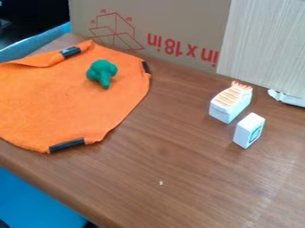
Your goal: Fold the cloth form bottom left to top right
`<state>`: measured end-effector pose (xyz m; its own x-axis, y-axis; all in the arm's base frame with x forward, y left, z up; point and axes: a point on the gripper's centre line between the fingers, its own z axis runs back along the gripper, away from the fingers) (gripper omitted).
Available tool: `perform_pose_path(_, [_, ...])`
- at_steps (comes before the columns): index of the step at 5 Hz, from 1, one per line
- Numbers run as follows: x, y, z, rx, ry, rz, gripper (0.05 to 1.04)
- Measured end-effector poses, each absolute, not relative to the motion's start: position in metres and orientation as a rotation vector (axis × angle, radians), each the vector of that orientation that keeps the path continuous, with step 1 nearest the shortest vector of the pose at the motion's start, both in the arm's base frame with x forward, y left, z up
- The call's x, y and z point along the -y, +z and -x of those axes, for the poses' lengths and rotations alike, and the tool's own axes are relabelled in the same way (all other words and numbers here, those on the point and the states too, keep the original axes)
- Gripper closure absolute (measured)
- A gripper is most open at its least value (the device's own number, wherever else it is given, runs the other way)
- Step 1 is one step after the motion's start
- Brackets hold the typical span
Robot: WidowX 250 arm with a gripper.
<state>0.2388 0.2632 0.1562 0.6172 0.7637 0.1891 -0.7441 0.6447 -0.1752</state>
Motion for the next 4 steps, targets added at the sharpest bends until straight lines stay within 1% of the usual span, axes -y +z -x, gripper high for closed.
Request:
perform_pose_path(1, [-0.264,0.142,-0.24,0.224,0.87,0.101,0.083])
perform_pose_path(2, [-0.271,0.138,-0.244,0.273,0.865,0.093,0.083])
perform_pose_path(3, [-0.29,0.125,-0.241,0.255,0.903,0.135,0.083])
perform_pose_path(4, [-0.302,0.12,-0.241,0.245,0.903,0.155,0.083])
